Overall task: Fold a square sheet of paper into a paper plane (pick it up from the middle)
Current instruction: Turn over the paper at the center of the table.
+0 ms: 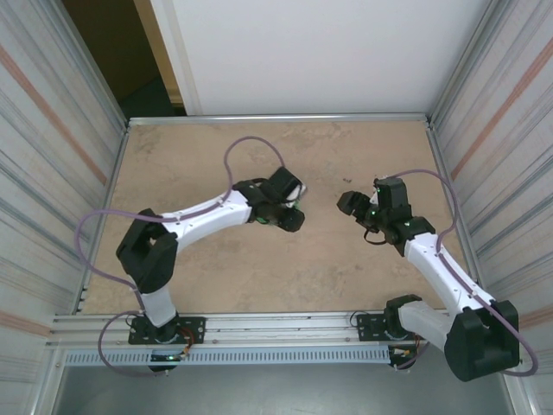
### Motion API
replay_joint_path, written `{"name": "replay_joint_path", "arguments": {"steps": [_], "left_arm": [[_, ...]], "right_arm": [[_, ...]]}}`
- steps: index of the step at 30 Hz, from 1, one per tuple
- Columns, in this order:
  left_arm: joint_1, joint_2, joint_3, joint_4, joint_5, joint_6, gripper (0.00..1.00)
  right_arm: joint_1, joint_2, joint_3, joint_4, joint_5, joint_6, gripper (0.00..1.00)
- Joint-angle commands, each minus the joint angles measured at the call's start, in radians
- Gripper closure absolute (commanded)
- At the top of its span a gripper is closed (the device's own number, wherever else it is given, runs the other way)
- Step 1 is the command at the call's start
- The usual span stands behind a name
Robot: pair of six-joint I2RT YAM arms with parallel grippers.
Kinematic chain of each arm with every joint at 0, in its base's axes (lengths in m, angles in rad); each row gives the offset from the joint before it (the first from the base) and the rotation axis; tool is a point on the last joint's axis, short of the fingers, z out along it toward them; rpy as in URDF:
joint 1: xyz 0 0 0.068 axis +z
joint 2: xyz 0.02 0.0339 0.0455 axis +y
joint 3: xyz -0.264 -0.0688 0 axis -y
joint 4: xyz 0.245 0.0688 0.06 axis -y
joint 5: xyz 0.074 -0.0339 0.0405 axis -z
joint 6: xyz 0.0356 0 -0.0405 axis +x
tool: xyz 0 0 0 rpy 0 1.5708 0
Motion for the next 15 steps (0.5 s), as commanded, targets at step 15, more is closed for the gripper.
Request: {"name": "replay_joint_path", "arguments": {"steps": [15], "left_arm": [[0.368, 0.094, -0.129, 0.250, 0.324, -0.182, 0.43]], "right_arm": [[0.065, 0.095, 0.012, 0.052, -0.007, 0.035, 0.29]]}}
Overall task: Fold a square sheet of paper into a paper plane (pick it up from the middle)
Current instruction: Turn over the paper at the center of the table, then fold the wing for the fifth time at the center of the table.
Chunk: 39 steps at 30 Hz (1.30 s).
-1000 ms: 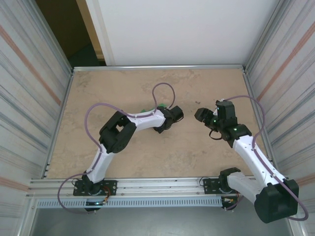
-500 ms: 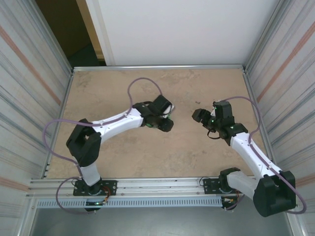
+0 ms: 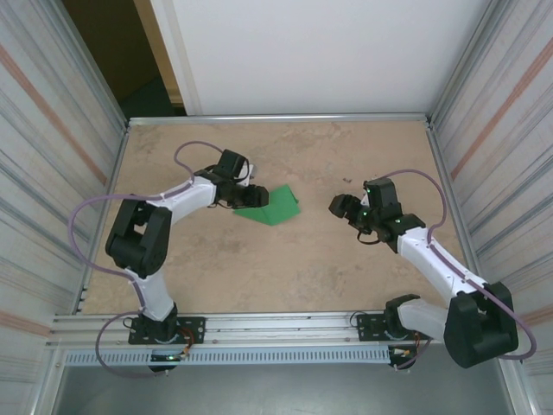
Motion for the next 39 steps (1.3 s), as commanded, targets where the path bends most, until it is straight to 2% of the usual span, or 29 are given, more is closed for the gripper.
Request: {"name": "replay_joint_path", "arguments": {"steps": [1, 11, 17, 24, 30, 39], "left_arm": [[0.011, 0.046, 0.023, 0.045, 0.053, -0.037, 0.42], [0.011, 0.136, 0.074, 0.003, 0.018, -0.105, 0.44], [0.000, 0.139, 0.030, -0.005, 0.049, -0.244, 0.47], [-0.072, 0.092, -0.071, 0.034, 0.063, -0.441, 0.48], [-0.115, 0.026, -0.187, 0.155, 0.065, -0.607, 0.51], [-0.119, 0.014, -0.235, 0.202, 0.078, -0.689, 0.56]], "right_arm": [[0.011, 0.018, 0.021, 0.011, 0.002, 0.026, 0.29], [0.039, 0.047, 0.021, 0.026, 0.007, 0.055, 0.29], [0.101, 0.089, 0.018, 0.060, 0.011, 0.151, 0.30], [0.234, 0.177, 0.009, 0.144, 0.028, 0.301, 0.31], [0.335, 0.269, 0.010, 0.222, 0.061, 0.375, 0.38], [0.372, 0.362, -0.012, 0.344, 0.046, 0.522, 0.45]]}}
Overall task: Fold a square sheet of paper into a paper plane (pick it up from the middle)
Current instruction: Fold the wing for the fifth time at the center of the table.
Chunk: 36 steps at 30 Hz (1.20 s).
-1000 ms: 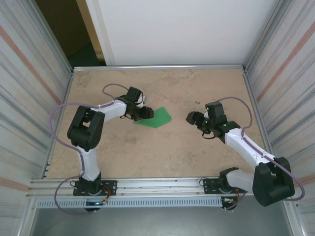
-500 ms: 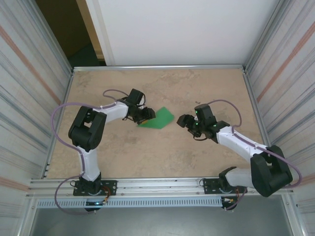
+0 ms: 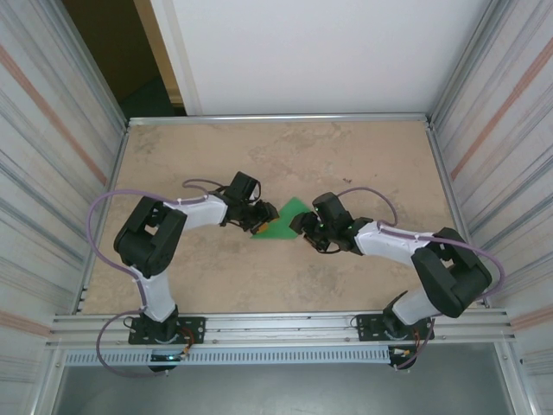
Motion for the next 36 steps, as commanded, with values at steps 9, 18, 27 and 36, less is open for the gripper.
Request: {"name": "replay_joint_path", "arguments": {"steps": [9, 18, 27, 36], "left_arm": [[0.000, -0.005, -0.073, 0.001, 0.045, -0.183, 0.58], [0.011, -0.002, -0.074, -0.002, 0.060, -0.208, 0.58], [0.015, 0.007, -0.080, 0.012, 0.079, -0.211, 0.58], [0.020, 0.009, -0.082, 0.022, 0.089, -0.213, 0.58]], "right_arm": [[0.008, 0.093, -0.009, 0.089, -0.004, 0.121, 0.47], [0.006, 0.135, -0.008, 0.120, -0.017, 0.131, 0.47], [0.005, 0.167, -0.015, 0.186, -0.030, 0.128, 0.55], [0.003, 0.149, -0.068, 0.306, -0.001, 0.104, 0.60]]}}
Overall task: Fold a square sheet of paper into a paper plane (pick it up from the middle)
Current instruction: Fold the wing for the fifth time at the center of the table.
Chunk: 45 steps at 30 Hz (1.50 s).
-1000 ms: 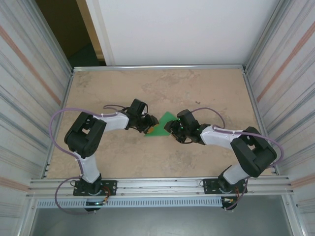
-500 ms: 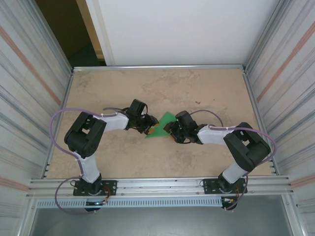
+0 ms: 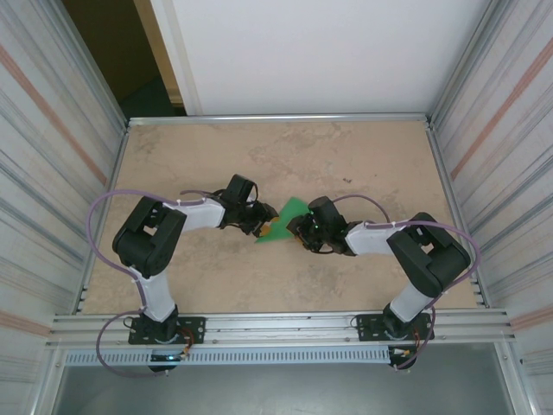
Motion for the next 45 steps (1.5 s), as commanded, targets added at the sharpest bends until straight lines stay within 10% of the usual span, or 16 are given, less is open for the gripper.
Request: {"name": "replay_joint_path", "arguments": {"steps": [1, 27, 45], "left_arm": [[0.004, 0.014, -0.031, -0.059, 0.003, -0.010, 0.57], [0.006, -0.016, 0.000, -0.070, 0.020, 0.027, 0.54], [-0.035, -0.232, 0.023, -0.120, -0.072, 0.672, 0.43]], "right_arm": [[0.002, -0.015, -0.032, 0.068, 0.024, -0.013, 0.61], [0.004, -0.048, -0.089, 0.164, 0.065, 0.006, 0.90], [-0.109, -0.162, -0.051, -0.053, -0.020, -0.029, 1.00]]}}
